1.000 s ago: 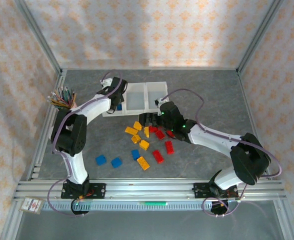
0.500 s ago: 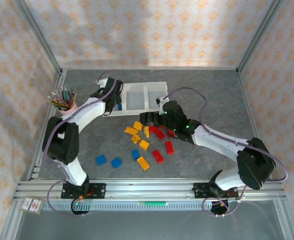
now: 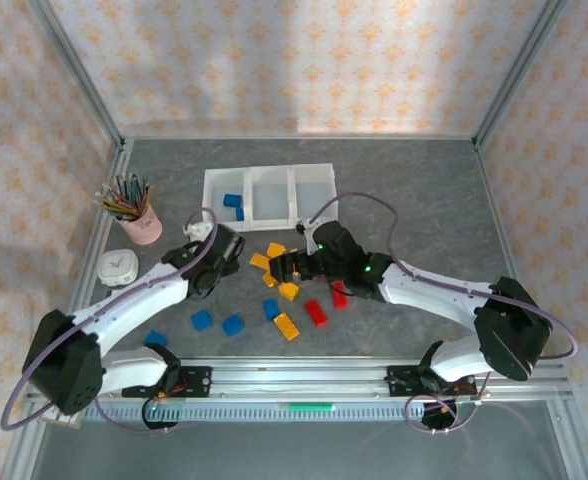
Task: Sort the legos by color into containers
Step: Pick up the lego from the bottom-left of the table.
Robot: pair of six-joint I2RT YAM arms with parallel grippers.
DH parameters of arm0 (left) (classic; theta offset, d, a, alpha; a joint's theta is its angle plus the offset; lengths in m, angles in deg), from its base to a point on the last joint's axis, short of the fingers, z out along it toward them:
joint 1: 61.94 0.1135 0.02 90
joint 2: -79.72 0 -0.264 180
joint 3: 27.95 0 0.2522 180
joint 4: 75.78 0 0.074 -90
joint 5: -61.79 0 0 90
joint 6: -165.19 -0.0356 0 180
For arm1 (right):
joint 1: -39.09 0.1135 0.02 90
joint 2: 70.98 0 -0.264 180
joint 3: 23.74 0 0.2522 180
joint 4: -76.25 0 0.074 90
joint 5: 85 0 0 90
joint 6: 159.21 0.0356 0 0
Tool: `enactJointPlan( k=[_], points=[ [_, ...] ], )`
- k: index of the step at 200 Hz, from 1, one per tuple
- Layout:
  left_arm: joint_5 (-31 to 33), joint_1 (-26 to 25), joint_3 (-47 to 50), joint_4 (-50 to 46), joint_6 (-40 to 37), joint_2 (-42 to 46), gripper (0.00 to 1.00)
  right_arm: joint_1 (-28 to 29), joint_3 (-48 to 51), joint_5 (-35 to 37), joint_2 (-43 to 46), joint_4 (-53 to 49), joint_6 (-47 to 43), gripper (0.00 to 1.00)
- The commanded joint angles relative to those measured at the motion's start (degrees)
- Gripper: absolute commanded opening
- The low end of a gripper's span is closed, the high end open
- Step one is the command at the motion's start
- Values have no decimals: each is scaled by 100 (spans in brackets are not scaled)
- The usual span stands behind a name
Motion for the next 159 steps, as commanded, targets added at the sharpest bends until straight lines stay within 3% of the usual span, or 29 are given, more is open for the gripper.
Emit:
enactJointPlan(
  k=[1,53,98,159],
  points=[
    [361,-216,288,-994,960,374,73,165,175,-103,-67,147,-40,100],
    [369,-816,673,-1663,2205,558,85,404,303,-7,-171,262,82,100],
    [412,-1150,986,-1975,2911,459,88,430,386,2,-114,290,108,100],
    [73,-1250,1455,-1126,2787,452,84,432,396,17,-166,343,127,100]
  ],
)
